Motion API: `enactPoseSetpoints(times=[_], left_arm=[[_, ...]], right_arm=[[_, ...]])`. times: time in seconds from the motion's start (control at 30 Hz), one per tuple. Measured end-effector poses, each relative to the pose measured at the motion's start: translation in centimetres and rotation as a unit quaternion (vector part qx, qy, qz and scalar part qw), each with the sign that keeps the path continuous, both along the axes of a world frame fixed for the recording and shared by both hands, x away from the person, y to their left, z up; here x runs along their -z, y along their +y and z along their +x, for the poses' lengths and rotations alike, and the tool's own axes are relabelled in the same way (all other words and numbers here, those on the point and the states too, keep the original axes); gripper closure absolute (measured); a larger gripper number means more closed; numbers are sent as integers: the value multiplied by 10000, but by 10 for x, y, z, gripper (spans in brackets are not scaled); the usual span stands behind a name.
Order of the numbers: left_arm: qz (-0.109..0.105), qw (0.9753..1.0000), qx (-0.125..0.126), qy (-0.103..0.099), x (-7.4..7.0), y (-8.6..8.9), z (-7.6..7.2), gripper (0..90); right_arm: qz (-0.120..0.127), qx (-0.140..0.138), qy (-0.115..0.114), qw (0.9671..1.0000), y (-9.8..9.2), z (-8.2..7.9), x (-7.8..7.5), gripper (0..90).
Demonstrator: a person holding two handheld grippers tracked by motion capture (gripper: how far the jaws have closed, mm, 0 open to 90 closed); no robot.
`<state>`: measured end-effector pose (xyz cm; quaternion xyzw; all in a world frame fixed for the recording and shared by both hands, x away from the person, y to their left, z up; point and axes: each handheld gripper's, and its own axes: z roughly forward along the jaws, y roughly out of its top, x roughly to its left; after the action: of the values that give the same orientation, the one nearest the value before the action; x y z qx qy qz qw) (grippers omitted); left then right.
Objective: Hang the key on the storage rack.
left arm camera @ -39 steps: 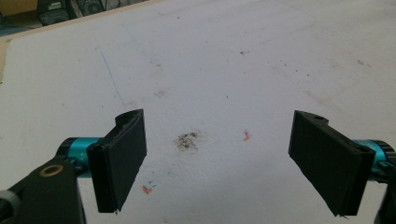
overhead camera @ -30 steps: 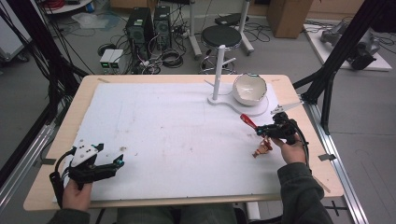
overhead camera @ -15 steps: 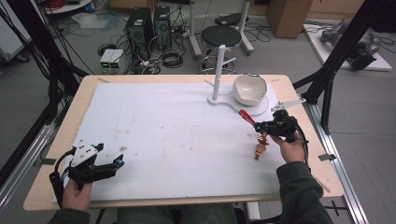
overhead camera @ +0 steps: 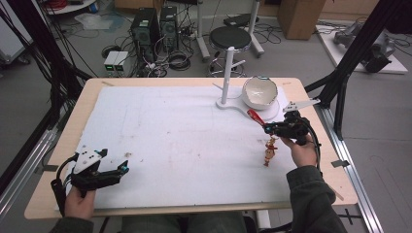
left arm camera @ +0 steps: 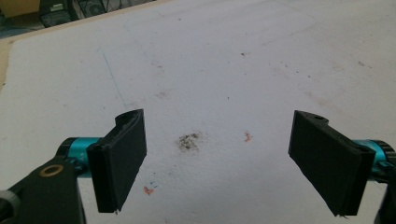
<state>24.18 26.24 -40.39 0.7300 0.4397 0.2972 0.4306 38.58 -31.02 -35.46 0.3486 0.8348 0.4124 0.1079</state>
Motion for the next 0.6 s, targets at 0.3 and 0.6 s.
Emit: enactPoseSetpoints(times=[0.3, 0.6], left_arm=[[-1, 10000, 4, -1, 0, 0, 0, 197], [8, 10000, 6, -5, 0, 0, 0, 197]], right_arm=[[61, 4, -22, 10000, 1, -1, -3, 854], [156, -30, -87, 9998, 1, -1, -7, 854]])
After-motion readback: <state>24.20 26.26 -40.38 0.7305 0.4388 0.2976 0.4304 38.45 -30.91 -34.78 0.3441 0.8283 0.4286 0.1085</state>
